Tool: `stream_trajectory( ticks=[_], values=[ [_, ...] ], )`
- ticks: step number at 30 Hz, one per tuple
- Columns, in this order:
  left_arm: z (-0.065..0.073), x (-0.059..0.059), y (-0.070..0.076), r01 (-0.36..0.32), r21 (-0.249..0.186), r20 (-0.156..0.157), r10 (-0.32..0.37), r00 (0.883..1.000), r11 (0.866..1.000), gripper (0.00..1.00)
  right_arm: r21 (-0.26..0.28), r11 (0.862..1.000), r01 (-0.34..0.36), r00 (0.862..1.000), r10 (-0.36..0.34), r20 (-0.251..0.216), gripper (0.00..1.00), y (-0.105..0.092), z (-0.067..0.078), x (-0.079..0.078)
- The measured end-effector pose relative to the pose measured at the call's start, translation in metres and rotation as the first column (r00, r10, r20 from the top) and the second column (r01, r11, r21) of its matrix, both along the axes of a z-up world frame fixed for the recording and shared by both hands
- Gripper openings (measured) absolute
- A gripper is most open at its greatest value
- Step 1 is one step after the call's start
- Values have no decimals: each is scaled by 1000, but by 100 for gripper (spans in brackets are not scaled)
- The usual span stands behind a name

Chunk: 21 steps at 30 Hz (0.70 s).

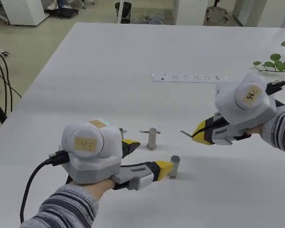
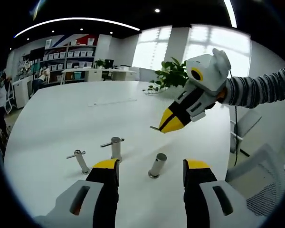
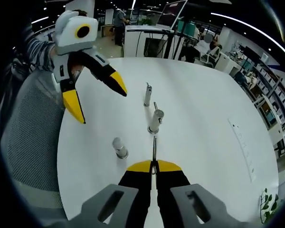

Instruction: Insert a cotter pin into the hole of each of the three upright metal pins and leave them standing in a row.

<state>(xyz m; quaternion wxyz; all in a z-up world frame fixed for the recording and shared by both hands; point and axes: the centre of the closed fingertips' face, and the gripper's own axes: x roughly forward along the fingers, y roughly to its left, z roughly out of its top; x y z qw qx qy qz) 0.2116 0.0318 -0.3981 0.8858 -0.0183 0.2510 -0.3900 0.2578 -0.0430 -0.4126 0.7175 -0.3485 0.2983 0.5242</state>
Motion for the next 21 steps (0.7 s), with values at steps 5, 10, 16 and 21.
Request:
stream_trajectory(
  ticks=[5,10,16,21],
  values=[
    [0,-2,-4,3,-19,-43,-4,999,1000,45,13,999,-44,999,44,16,0,13,4,-15],
    [1,-6,-8,2,-50,-79,-6,997,999,39,9,994,-107,994,107,36,0,23,6,-29],
    [3,-5,-9,-35,-92,-120,24,992,995,36,3,982,-187,981,186,62,0,34,8,-42],
    [4,-7,-10,-49,-126,-156,29,987,991,28,-2,969,-246,966,246,84,0,44,11,-53]
  ],
)
